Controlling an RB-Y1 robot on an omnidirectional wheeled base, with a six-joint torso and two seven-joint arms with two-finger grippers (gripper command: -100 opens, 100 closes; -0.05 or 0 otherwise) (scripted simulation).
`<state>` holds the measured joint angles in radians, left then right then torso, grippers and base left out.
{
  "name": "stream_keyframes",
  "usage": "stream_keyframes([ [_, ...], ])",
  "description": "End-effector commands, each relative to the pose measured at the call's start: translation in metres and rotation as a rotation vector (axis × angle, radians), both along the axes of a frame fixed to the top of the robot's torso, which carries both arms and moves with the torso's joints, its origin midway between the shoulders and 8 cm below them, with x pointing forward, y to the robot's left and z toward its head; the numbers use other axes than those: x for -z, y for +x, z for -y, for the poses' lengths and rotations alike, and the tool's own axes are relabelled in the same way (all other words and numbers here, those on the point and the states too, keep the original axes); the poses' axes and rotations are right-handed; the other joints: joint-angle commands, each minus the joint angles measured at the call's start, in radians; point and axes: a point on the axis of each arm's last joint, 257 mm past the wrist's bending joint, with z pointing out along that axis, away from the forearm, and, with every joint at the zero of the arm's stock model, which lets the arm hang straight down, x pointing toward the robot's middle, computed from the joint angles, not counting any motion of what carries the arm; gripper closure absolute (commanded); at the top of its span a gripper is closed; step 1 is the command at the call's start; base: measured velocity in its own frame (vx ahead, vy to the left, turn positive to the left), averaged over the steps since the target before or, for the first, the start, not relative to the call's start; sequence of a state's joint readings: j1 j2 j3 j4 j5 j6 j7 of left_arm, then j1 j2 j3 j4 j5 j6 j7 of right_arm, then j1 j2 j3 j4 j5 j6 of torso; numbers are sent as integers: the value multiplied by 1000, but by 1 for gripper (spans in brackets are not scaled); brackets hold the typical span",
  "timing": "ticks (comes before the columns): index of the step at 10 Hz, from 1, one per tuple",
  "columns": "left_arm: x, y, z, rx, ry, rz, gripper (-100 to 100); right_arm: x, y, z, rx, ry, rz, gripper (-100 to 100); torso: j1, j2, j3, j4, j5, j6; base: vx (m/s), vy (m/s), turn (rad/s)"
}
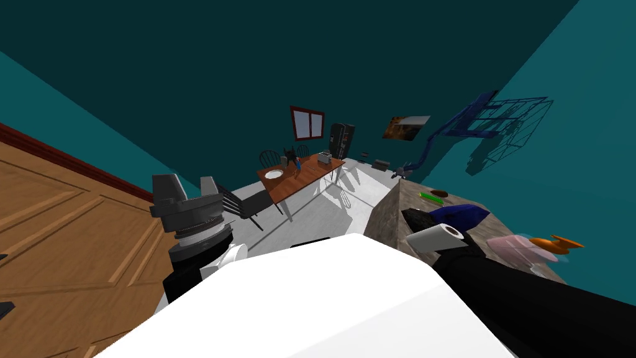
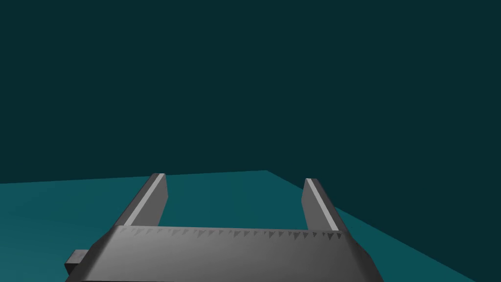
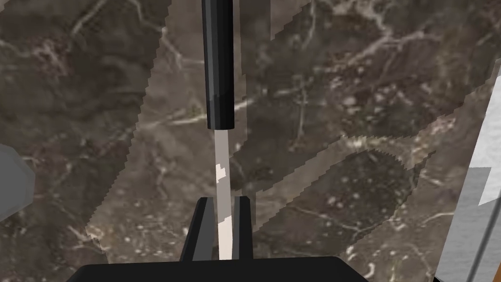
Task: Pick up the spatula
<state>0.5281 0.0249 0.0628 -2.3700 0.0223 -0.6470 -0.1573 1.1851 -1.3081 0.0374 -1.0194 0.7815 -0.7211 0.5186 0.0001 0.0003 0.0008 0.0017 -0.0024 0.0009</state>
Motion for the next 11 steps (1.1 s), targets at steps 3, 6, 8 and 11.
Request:
stream_keyframes([
  [3,0,0,0,0,0,0,0,-5,-10,-11,30,0,3,100,0,0,0,0,0,0,-21,-11,77],
  [6,0,0,0,0,0,0,0,-11,-17,-22,59,-1,6,100,0,0,0,0,0,0,-29,-13,93],
  [8,0,0,0,0,0,0,0,-16,-26,-27,77,-3,-2,100,0,0,0,0,0,0,-22,-10,75],
  [11,0,0,0,0,0,0,0,-15,-28,-27,76,-3,-5,0,0,-1,0,0,0,0,-9,-4,18],
])
